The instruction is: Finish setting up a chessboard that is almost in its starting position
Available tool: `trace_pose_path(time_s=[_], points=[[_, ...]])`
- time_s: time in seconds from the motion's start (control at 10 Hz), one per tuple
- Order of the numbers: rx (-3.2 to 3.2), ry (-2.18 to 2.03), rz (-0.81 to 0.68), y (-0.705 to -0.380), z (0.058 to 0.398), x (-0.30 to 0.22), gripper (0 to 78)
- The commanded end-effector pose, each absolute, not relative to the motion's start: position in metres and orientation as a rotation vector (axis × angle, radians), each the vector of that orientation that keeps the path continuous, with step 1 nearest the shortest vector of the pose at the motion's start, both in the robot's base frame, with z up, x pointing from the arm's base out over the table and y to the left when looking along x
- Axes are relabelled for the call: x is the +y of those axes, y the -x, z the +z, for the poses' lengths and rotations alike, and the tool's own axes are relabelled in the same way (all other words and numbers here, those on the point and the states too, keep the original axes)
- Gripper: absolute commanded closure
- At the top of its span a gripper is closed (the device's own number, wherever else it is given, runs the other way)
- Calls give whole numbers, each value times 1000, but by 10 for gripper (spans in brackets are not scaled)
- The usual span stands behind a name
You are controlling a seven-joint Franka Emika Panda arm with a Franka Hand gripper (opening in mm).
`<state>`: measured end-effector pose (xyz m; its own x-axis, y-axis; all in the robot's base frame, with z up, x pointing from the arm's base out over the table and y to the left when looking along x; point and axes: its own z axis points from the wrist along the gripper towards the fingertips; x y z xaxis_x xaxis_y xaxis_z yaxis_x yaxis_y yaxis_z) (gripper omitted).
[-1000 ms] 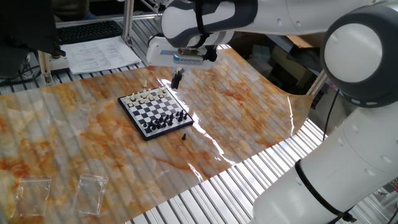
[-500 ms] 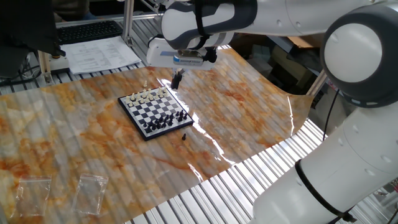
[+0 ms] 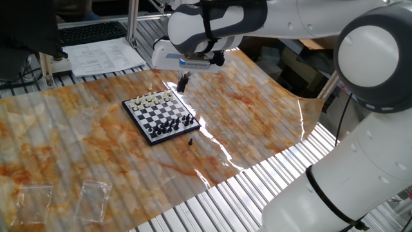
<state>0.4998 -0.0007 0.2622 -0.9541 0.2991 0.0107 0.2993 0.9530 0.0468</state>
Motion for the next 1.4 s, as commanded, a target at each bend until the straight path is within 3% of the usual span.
trace_pose_path(time_s=[0.1, 1.4], points=[[-3083, 558, -111, -500, 263, -1, 776], [-2999, 823, -154, -500, 263, -1, 776]])
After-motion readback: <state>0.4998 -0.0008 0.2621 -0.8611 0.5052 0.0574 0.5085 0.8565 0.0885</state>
